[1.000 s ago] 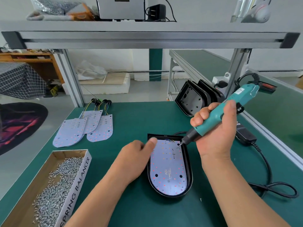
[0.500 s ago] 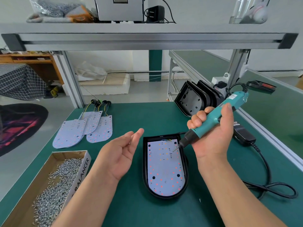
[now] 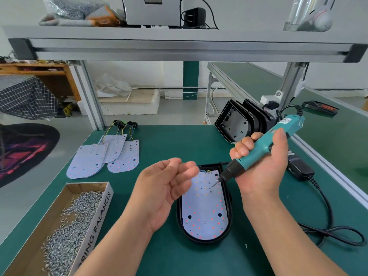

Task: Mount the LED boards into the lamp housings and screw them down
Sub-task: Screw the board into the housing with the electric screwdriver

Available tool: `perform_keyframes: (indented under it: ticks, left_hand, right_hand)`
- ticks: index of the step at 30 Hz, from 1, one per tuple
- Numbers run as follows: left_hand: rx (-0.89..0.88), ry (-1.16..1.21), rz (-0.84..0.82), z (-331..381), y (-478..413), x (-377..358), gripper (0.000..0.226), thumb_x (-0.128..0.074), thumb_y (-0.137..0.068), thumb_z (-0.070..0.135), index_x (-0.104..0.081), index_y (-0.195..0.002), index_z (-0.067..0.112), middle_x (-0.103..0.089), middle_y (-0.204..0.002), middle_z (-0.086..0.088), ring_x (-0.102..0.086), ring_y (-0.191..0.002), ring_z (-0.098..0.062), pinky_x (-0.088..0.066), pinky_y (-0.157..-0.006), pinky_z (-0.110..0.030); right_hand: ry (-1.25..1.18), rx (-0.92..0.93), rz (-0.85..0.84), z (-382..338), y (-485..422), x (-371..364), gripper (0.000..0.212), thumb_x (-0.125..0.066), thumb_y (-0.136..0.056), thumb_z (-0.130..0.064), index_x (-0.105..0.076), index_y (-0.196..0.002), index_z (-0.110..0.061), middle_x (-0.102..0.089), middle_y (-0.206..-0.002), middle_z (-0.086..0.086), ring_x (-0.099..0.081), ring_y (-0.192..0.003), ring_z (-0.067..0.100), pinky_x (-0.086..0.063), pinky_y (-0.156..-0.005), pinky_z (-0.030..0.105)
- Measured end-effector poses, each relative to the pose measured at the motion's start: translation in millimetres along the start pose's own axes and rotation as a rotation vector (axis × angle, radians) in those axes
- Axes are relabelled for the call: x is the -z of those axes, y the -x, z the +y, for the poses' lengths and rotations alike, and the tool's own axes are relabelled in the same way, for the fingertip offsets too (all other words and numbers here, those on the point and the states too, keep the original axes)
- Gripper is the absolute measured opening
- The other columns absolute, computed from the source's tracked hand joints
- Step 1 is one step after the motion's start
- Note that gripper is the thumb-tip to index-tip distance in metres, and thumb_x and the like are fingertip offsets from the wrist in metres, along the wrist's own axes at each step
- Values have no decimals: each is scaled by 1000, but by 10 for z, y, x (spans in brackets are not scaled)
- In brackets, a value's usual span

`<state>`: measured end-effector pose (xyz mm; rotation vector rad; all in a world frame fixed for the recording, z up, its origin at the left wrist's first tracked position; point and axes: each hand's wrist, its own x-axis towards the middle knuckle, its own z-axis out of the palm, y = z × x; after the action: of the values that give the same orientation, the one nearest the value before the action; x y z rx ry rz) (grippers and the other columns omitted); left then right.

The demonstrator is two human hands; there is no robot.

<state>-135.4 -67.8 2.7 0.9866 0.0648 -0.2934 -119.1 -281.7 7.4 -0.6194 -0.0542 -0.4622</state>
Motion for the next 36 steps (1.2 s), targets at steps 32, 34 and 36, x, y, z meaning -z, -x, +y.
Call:
perform_keyframes:
  ticks: [32, 34, 36]
  left_hand:
    - [-57, -641, -363, -198, 121, -104, 14, -51, -110, 3, -60, -119, 8, -81, -103, -8, -81, -98, -25, -63, -70, -28]
    - [-60, -641, -371, -210, 118, -107, 15, -50, -110, 2, -60, -119, 8, -82, -103, -8, -81, -99, -25, -62, -70, -27]
    - [-59, -635, -373, -220, 109, -105, 15, -50, -110, 2, -60, -119, 9, -82, -103, -8, -80, -100, -25, -60, -70, -25]
  right_hand:
    - [-64, 6, -45, -49, 53, -87, 43, -54, -102, -56, -57, -86, -16, -47, -72, 1, -46, -58, 16, -40, -56, 27]
    - [-66, 7, -44, -50, 53, -82, 43, -54, -102, -56, -57, -87, -16, -47, -72, 1, -46, -58, 16, -40, -56, 27]
    - [-66, 6, -41, -51, 53, -80, 43, -55, -102, -56, -58, -86, -16, -47, -72, 1, -46, -58, 16, -40, -56, 27]
